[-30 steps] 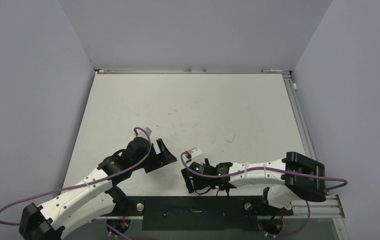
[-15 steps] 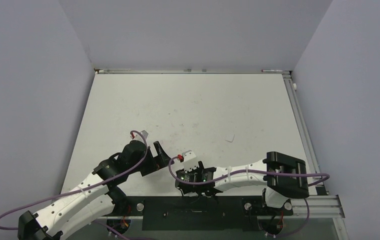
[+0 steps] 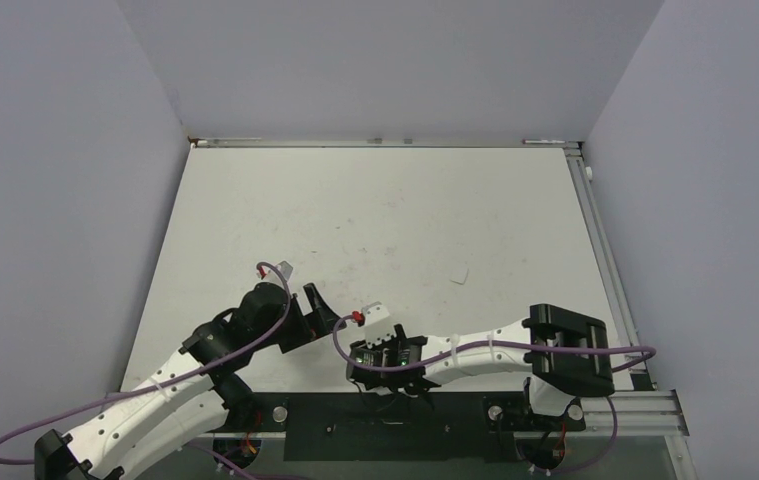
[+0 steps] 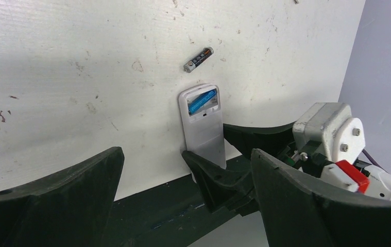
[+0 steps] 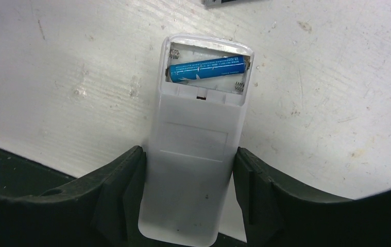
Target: Load the batteries into the remote control
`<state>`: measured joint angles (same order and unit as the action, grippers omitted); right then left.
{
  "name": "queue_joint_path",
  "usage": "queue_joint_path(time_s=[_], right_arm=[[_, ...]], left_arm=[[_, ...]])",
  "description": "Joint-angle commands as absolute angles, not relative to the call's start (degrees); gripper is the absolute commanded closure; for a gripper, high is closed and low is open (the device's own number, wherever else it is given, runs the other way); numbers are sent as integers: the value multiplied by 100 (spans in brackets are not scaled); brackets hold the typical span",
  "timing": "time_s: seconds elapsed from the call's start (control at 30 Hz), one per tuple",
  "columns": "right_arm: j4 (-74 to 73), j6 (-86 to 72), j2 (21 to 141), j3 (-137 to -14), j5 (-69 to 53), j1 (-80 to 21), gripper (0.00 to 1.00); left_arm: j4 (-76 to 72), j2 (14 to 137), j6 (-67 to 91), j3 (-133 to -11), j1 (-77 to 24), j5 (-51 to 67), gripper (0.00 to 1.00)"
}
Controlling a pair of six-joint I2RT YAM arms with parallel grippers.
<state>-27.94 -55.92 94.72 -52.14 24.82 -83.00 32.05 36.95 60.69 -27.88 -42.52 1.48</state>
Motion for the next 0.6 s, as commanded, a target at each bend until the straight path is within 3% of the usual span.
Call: queue_joint_path(time_s=[0.0, 0.37, 0.57], right_arm=[[-2575, -5439, 8684, -5119, 2258, -8099, 91], [-374, -5007, 6364, -4236, 511, -6567, 91], [1449, -5613, 5477, -3707, -946, -5272, 91]], left_arm=[[3351, 3593, 5994, -2812, -4191, 49, 9], [3574, 3576, 5868, -3076, -4113, -203, 8], [3613, 3576, 5836, -3187, -4053, -202, 8]])
